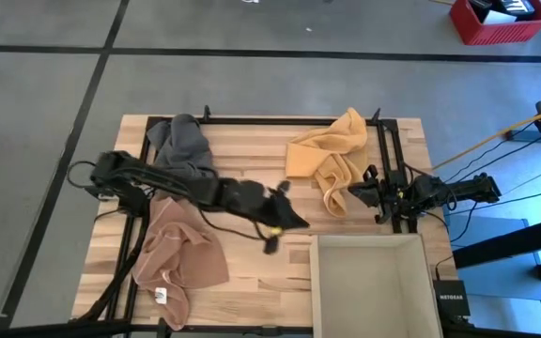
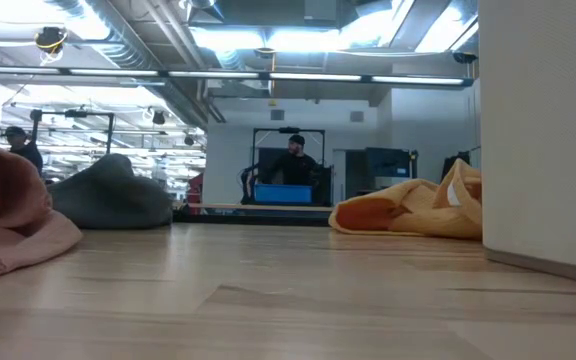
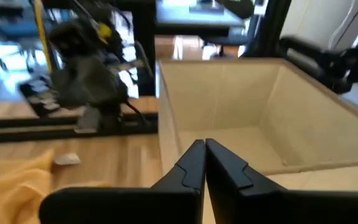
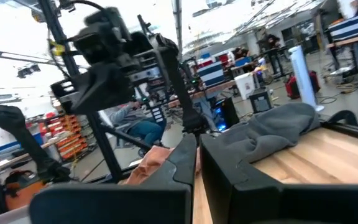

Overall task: Fold towel
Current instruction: Move the brown laundry organizer to the top center of the table

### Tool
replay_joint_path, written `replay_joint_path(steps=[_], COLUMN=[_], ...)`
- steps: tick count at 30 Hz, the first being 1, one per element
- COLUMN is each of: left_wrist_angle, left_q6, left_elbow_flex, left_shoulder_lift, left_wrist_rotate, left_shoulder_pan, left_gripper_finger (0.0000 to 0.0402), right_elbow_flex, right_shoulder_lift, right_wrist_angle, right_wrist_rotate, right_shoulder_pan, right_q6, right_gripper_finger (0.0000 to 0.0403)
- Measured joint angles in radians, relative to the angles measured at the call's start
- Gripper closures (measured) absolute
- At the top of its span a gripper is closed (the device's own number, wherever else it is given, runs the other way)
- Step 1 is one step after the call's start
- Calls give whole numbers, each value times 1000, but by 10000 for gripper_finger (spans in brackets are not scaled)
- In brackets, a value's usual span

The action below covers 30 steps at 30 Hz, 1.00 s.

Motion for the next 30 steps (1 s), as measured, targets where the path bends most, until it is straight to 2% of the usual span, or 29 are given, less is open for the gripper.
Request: replay_joint_path(steps=[4,6,12,16,21,25,30], left_wrist_angle=[-183,-248,-278,-267,-221,-309,-306], left_q6=[-22,-28,-74,-1,-50,-41,-81], left_elbow_flex=[210,292,472,471,455,456,454], left_shoulder_lift=[120,172,279,293,293,297,336], left_wrist_rotate=[-84,-94,-89,-85,-86,-103,-74], left_shoulder_pan=[-29,-37,-45,-41,-5,20,34], left_gripper_finger=[400,401,401,401,392,348,273], right_elbow_flex=[0,0,0,0,0,0,0], right_shoulder_lift=[0,0,0,0,0,0,0], right_wrist_angle=[-23,-47,-109,-150,-153,-155,-169], right_wrist_rotate=[-24,-24,-22,-30,-65,-65,-58], right_shoulder_pan=[0,0,0,0,0,0,0], right_q6=[15,22,26,43,47,21,13], right_gripper_finger=[377,377,377,377,377,377,377])
